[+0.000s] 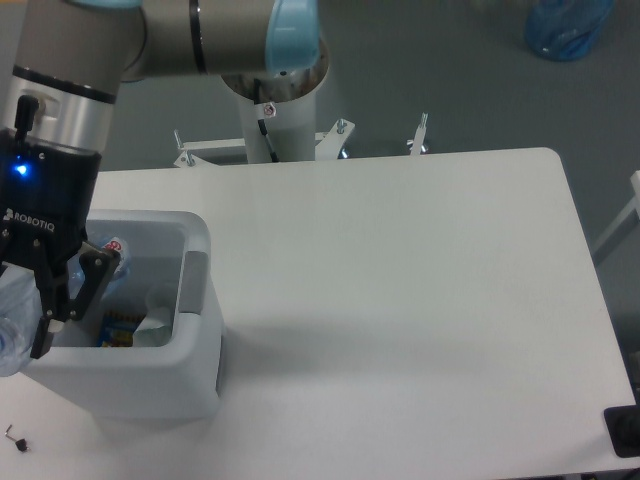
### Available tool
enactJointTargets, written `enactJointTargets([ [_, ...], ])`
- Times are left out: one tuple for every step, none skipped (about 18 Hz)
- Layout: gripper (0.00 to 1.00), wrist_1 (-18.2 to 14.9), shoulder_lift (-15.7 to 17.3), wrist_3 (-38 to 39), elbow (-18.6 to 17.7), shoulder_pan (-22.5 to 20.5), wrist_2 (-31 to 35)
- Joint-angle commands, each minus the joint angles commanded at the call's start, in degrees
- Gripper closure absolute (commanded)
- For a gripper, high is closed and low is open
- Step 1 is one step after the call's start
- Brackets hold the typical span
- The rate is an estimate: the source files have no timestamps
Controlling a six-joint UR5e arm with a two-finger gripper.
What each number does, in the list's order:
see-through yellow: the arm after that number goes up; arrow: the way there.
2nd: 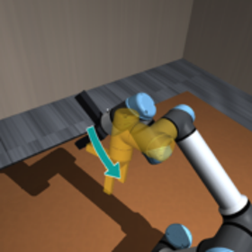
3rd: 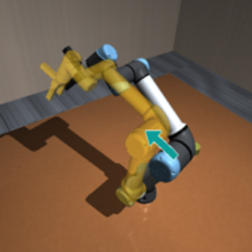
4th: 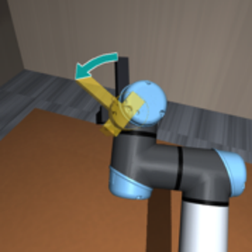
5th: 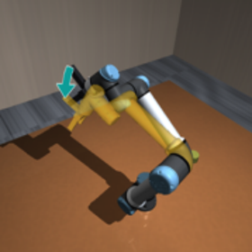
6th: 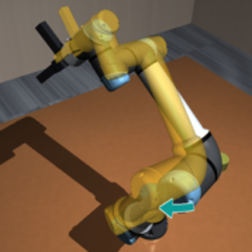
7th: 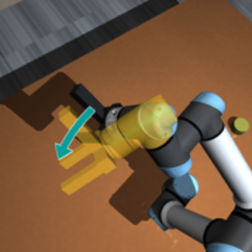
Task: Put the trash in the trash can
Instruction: 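Open the gripper to drop the bottle in, then raise it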
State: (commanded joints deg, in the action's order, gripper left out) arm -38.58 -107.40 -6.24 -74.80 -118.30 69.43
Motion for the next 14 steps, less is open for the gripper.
enactJointTargets([
  [0.0,0.0,0.09,0.09,0.18,-0.35,0.09],
  [0.0,0.0,0.09,0.09,0.35,-0.87,0.09],
  [0.0,0.0,0.26,0.7,0.53,-2.01,0.17],
  [0.0,-0.09,0.44,0.7,0.53,-3.68,0.26],
  [0.0,-0.09,1.13,0.96,0.44,-5.61,0.35],
  [0.0,-0.26,1.66,1.14,0.36,-7.54,0.53],
  [0.0,-0.26,2.36,1.06,-0.08,-9.21,0.79],
  [0.0,-0.26,2.63,0.97,-0.08,-10.88,0.79],
  [0.0,-0.26,2.72,0.79,0.26,-12.99,0.79],
  [0.0,-0.26,2.9,0.18,0.27,-15.27,0.62],
  [0.0,-0.26,2.9,-0.61,0.35,-17.03,0.62],
  [0.0,-0.26,2.9,-2.53,0.27,-18.27,0.7],
  [0.0,-0.52,2.9,-4.72,0.09,-19.5,0.79],
  [0.0,-0.61,3.07,-6.66,-0.17,-20.47,0.88],
])
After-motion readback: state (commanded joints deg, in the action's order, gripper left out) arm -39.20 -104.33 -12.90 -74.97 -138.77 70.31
